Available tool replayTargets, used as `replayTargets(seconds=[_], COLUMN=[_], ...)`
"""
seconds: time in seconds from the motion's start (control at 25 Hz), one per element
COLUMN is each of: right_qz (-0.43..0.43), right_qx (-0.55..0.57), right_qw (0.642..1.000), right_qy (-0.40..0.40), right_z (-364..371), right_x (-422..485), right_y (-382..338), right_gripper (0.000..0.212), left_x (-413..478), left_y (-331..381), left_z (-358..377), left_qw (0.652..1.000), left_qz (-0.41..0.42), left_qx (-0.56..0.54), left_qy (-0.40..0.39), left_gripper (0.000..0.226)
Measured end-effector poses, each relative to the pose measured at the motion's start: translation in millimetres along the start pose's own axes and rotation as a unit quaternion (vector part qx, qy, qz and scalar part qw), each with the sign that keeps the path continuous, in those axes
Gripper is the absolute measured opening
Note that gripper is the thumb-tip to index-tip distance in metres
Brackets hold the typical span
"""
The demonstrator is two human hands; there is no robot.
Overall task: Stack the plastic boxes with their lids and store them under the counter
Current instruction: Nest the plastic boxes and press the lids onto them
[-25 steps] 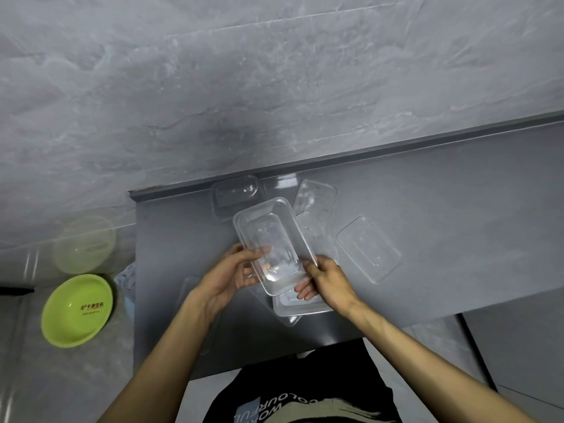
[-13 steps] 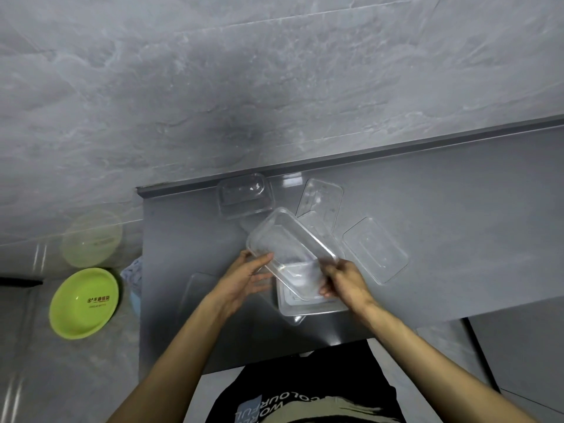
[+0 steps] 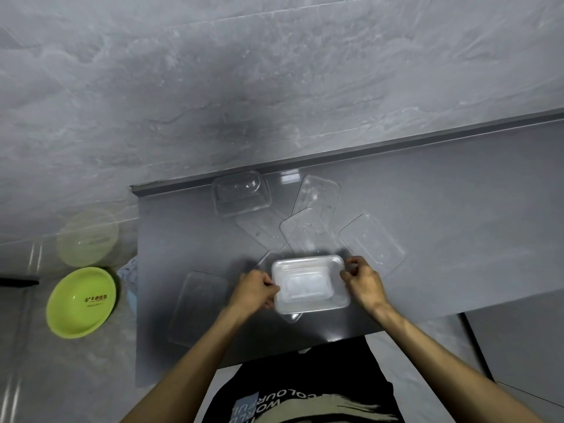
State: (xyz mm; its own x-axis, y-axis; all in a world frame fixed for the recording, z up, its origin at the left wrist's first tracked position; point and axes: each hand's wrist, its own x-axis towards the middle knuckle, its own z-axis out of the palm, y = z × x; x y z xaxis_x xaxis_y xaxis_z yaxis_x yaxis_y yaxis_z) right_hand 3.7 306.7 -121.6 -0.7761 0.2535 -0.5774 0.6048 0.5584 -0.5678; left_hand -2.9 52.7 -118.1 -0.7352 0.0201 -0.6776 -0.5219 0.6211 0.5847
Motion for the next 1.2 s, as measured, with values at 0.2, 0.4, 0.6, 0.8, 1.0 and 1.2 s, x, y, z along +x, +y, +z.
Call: replayTargets(seconds=[0.2,0.4,0.6,0.8,1.0,1.2], right_qz=[0.0,0.0,-0.023,-0.052,-0.049,-0.03], right_qx=[-0.016,-0.028,-0.006,0.003,-0.007,-0.002], right_qw=[1.0,0.999,1.0,0.999,0.999,1.0], right_qy=[-0.009,-0.022,0.008,0.011,0.008,-0.006], right_z=[5,2,-13,-20,-26,-30], right_x=[7,10,24,36,41,43], right_y=[6,4,-12,-24,-19,-11], right_gripper=[0.01,0.018,0.027,0.025,0.023,0.024], left_x=[8,20,65,127,160,171], left_y=[-16,-17,17,51,66,71], left_z=[7,1,-56,-104,-123,-123], left_qw=[1.0,1.0,0.985,0.947,0.911,0.901], left_qz=[-0.003,-0.016,0.043,0.024,0.09,0.079], left_qx=[0.001,0.007,-0.009,0.197,0.351,0.389], left_qy=[0.02,0.012,0.166,0.254,0.196,0.174], left_gripper=[0.013,0.024,0.054,0.054,0.079,0.089])
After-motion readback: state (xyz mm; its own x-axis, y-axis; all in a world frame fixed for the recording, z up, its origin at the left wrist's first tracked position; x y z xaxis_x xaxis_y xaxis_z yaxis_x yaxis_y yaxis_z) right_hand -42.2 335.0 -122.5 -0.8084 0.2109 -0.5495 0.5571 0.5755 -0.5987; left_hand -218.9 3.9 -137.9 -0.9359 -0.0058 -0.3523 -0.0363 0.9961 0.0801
